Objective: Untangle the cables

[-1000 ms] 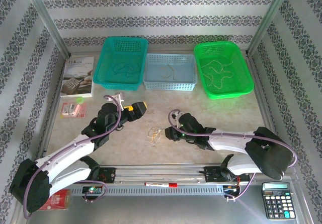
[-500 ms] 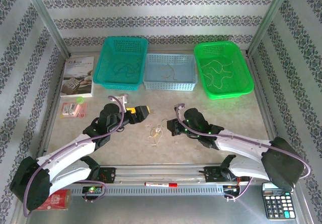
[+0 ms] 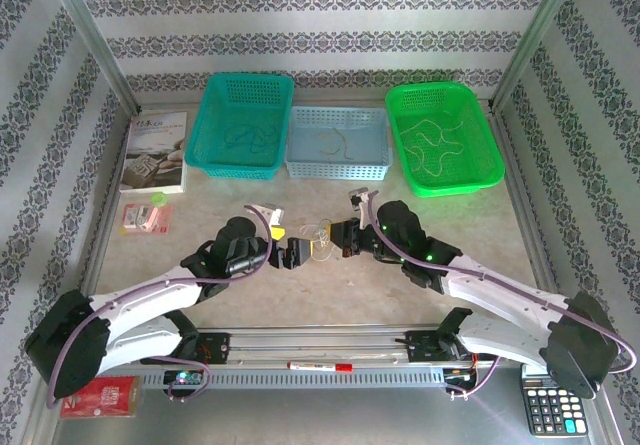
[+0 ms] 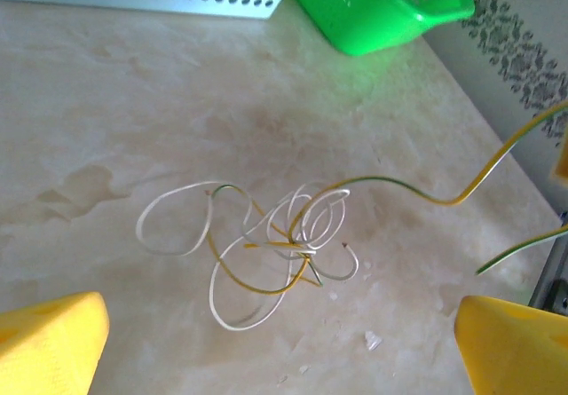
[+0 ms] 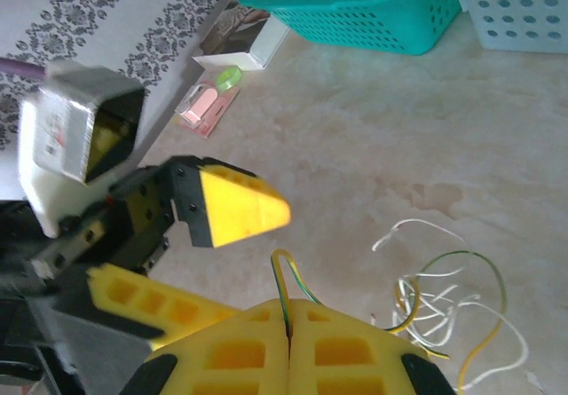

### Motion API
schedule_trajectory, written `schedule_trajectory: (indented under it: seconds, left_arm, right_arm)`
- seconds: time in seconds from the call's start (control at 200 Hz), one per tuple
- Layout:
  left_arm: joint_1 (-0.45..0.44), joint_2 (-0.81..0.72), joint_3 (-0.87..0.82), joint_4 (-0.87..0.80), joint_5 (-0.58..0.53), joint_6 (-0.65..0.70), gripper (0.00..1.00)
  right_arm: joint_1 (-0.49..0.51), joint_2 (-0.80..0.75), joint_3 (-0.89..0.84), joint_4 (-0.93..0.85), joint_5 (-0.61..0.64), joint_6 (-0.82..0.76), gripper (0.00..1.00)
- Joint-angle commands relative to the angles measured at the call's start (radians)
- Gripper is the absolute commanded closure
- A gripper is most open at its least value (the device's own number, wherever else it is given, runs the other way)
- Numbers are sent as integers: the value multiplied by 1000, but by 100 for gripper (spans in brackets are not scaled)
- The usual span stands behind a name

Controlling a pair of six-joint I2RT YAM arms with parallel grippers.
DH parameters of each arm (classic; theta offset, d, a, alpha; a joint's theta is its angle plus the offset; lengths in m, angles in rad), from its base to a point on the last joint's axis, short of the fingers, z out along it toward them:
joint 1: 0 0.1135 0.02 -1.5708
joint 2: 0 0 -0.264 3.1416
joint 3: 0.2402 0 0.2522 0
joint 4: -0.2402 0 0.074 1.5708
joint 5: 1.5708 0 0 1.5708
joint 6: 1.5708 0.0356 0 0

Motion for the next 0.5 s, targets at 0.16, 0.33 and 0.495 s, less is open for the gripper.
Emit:
schedule_trajectory:
  seconds: [0.16, 0.33, 0.495]
  left_arm:
    - [-33, 87, -3, 121, -11, 80, 0]
    - [-39, 156, 12, 196, 2, 75, 1]
    - [-48, 231, 34, 242, 12, 75, 2]
  right_arm:
    - [-8, -27, 50, -6, -34, 11, 100]
    - [-1, -10, 51, 7, -44, 27, 100]
    - [9, -1, 54, 20, -47, 34, 100]
